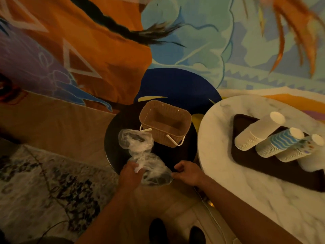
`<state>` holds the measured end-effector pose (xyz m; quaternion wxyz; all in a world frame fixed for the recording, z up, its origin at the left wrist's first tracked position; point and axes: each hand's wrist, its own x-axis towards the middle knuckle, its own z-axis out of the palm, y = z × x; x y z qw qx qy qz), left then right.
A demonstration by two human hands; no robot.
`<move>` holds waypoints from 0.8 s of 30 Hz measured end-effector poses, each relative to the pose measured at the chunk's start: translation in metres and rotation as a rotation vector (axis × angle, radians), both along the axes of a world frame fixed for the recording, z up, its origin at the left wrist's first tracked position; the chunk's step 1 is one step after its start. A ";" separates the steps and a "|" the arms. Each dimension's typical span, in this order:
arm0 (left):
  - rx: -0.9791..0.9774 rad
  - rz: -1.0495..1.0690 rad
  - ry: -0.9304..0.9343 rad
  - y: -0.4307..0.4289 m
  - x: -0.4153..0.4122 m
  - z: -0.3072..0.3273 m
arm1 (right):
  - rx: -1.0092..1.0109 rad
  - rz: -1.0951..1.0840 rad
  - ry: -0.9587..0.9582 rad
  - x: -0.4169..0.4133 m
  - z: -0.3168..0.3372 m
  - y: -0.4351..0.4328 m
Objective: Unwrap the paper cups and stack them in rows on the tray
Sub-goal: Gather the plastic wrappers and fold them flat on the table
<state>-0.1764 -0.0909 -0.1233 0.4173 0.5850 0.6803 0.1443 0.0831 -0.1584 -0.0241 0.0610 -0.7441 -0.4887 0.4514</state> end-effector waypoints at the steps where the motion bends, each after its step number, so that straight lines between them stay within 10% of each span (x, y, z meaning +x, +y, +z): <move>1: -0.007 0.010 0.045 0.000 -0.001 -0.001 | -0.005 -0.001 -0.008 0.001 0.000 -0.003; 10: -0.186 0.069 0.172 0.003 0.025 -0.014 | 0.001 -0.044 0.009 0.029 0.004 -0.054; 24: 0.018 -0.666 -0.420 -0.087 0.134 0.158 | 0.282 -0.345 0.365 0.113 0.055 -0.074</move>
